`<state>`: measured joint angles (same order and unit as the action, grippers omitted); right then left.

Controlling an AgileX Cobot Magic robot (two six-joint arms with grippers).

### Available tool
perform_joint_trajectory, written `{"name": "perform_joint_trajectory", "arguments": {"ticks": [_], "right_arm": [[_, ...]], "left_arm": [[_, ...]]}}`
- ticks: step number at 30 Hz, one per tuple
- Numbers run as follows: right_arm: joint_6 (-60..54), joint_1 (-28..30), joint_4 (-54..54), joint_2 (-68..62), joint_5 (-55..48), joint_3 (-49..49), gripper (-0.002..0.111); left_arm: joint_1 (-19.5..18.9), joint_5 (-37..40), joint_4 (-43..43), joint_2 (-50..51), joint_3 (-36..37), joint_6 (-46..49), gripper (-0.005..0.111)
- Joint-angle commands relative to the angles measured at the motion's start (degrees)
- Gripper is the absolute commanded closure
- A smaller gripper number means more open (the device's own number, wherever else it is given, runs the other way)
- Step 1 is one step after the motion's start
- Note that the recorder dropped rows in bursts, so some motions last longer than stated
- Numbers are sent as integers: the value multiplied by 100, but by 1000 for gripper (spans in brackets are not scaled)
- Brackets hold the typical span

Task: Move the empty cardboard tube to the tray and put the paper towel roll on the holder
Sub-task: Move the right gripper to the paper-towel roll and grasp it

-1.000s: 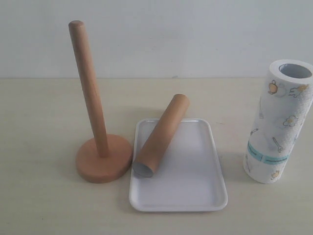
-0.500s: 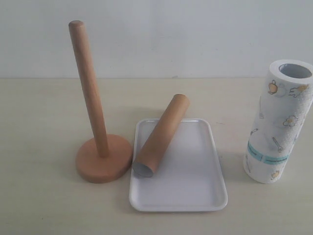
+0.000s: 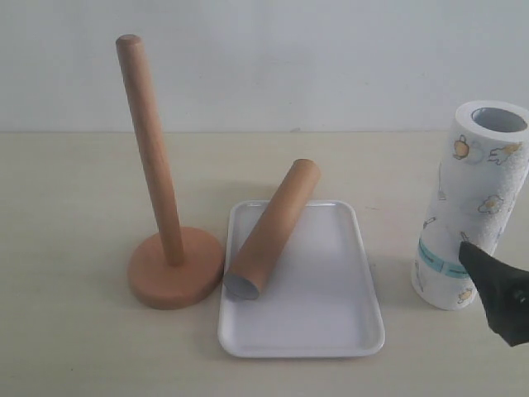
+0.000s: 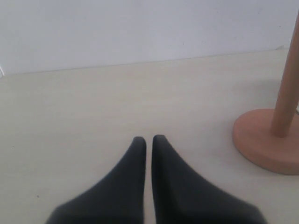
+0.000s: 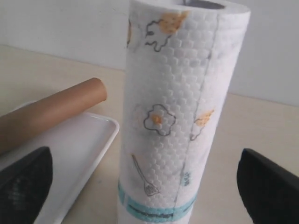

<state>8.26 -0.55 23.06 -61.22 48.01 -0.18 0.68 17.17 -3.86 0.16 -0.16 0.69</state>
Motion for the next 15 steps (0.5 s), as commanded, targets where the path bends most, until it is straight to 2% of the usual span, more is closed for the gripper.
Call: {"name": "perform_joint_trajectory", "arguments": {"ticks": [1,7,10,15], "right_arm": [[-606,-3,-945,-815,1015,18,3],[-878,-3,-667,-1951,1510,-57,3],[-881,-3,-667,-2575,2168,-340,3],[-826,-3,-456,-3331,2195,-938,3]], "left_arm": [[-12,3,21,-16,16,30,103],[-12,3,21,-16,16,30,103],[-12,3,21,-16,16,30,103],[-12,-7,29,-16,16,30,103]]}}
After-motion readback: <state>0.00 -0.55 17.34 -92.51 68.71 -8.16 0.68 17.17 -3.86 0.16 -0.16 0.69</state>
